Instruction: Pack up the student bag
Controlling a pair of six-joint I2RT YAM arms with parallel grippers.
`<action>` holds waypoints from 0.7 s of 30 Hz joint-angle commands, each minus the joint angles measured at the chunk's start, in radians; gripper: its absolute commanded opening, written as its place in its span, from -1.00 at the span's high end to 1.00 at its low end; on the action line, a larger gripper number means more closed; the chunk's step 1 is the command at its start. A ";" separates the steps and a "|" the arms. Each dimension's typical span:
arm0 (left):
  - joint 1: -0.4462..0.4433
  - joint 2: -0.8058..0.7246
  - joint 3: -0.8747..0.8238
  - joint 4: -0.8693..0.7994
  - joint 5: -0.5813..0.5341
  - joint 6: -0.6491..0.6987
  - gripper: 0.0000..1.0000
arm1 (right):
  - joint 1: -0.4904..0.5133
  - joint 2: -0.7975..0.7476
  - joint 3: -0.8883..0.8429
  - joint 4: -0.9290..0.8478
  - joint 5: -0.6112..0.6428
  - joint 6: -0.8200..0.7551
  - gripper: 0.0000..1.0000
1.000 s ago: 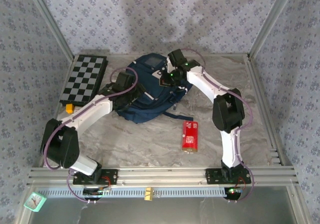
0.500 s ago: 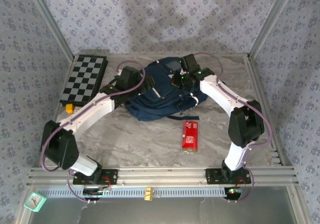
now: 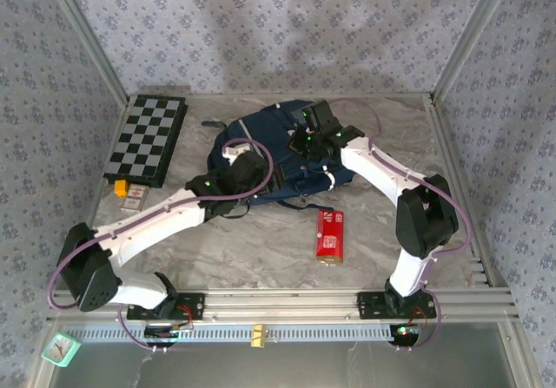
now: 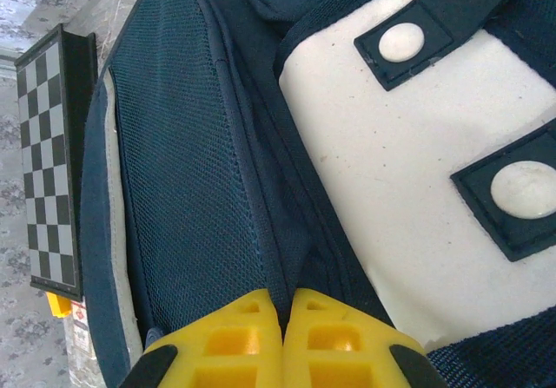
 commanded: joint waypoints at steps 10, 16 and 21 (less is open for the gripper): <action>-0.028 0.156 0.151 -0.079 -0.186 -0.178 -1.00 | 0.007 -0.069 0.000 0.104 0.017 0.058 1.00; 0.011 0.236 0.195 -0.088 -0.155 -0.285 -1.00 | 0.011 -0.074 -0.004 0.110 0.011 0.071 1.00; 0.013 0.286 0.237 -0.067 -0.172 -0.284 -1.00 | 0.007 -0.075 -0.004 0.138 -0.010 0.096 1.00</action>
